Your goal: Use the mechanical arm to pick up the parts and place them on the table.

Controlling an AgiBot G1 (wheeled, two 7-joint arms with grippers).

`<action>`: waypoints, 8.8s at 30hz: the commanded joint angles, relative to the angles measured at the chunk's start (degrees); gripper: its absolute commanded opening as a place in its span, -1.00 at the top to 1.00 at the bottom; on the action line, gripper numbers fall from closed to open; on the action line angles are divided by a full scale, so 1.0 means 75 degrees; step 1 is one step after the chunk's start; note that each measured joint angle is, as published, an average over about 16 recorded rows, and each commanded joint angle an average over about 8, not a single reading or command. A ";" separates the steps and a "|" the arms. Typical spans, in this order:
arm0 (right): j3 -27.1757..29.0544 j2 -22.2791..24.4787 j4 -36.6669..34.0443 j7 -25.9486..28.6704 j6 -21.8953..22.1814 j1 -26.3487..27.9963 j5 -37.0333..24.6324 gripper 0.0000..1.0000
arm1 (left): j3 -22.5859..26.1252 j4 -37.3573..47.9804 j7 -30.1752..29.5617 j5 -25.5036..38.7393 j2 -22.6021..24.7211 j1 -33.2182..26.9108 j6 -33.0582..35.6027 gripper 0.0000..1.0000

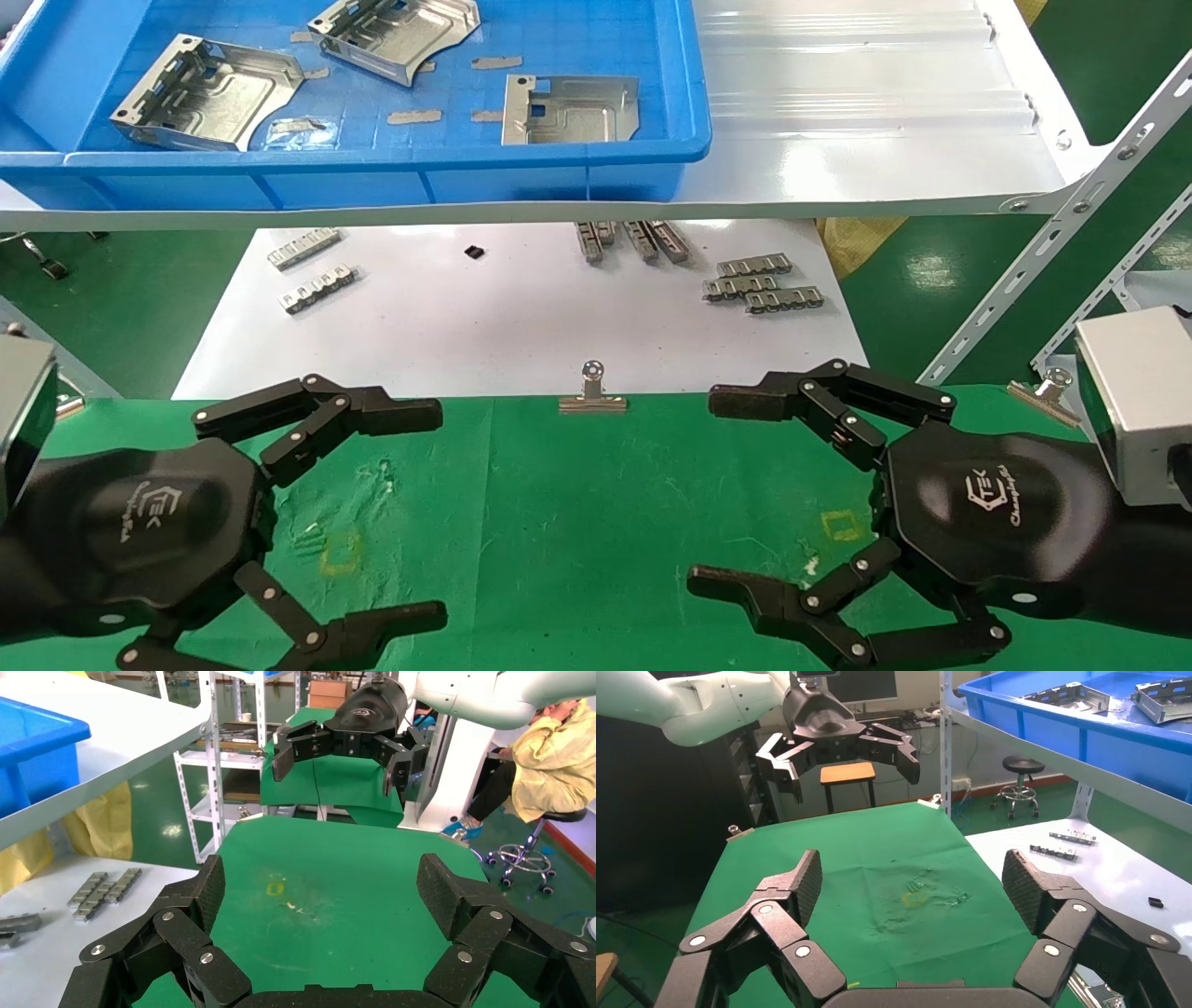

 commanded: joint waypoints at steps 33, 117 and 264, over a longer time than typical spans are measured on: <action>0.0000 0.0000 0.0000 0.0000 0.0000 0.0000 0.0000 1.00 | 0.0000 0.0000 0.0000 0.0000 0.0000 0.0000 0.0000 -1.00; -0.0002 0.0000 -0.0001 -0.0001 0.0000 0.0001 0.0001 -1.00 | 0.2248 1.0018 0.0544 0.5587 0.5190 -0.7798 -0.6479 1.00; -0.0004 0.0002 -0.0002 -0.0002 0.0003 0.0000 0.0004 -1.00 | 0.5353 0.8319 0.5594 -0.0428 0.1069 -0.3178 0.0789 -1.00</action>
